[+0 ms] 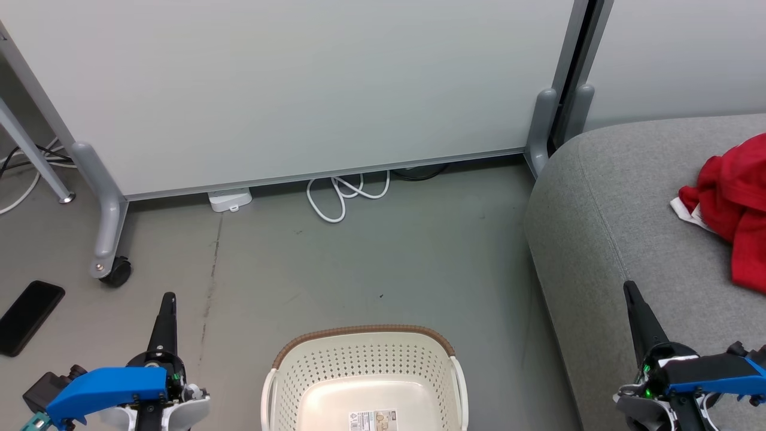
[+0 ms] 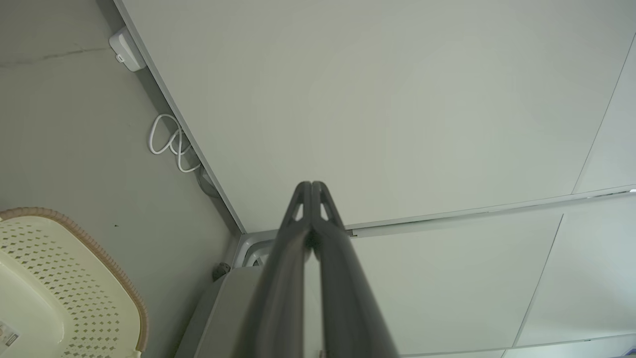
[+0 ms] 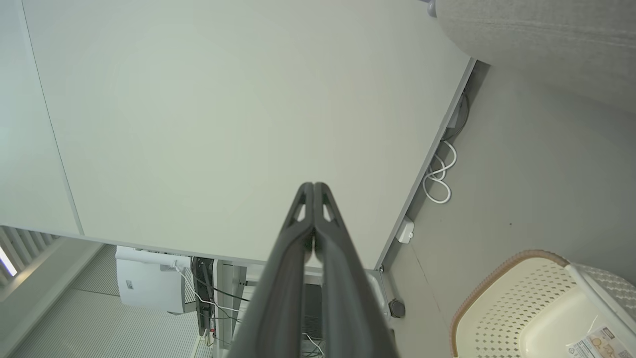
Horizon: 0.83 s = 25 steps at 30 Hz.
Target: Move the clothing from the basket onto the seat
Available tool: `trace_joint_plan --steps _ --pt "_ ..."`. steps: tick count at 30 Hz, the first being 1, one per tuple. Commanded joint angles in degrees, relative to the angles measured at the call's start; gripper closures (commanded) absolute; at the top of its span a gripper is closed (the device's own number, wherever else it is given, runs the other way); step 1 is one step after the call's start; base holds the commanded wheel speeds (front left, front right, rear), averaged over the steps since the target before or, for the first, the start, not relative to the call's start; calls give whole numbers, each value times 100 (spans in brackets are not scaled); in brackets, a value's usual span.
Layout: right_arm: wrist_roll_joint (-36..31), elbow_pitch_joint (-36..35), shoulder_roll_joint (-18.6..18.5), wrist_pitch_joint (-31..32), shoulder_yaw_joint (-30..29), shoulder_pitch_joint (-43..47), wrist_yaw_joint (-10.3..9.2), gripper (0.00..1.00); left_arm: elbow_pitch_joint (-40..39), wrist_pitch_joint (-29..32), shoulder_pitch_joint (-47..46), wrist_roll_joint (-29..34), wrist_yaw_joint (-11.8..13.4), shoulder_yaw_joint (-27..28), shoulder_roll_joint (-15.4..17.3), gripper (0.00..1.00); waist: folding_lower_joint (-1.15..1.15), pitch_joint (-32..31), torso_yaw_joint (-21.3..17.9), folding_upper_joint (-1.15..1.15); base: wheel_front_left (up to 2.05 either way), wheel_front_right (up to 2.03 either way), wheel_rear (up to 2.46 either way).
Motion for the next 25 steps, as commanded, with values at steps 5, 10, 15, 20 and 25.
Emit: trace_joint_plan --steps 5,10,15,20,25 --pt "299 -70 -15 61 -36 -104 4 100 -66 101 -119 -277 -16 56 -1 100 0 -12 6 0 0 0 0" --pt "508 -83 -15 92 -53 -103 4 100 -87 152 -139 -476 -17 74 -3 100 0 -24 13 0 0 0 0" --pt "750 -100 -15 146 -77 -108 4 100 -109 214 -163 -707 -18 94 -6 100 0 -37 20 0 0 0 0" --pt "950 -115 -15 174 -94 -110 4 100 -122 264 -174 -890 -19 109 -7 100 0 -49 26 0 0 0 0" --pt "1135 -125 -16 199 -109 -115 4 100 -139 309 -191 -1069 -20 127 -9 100 0 -60 32 0 0 0 0"
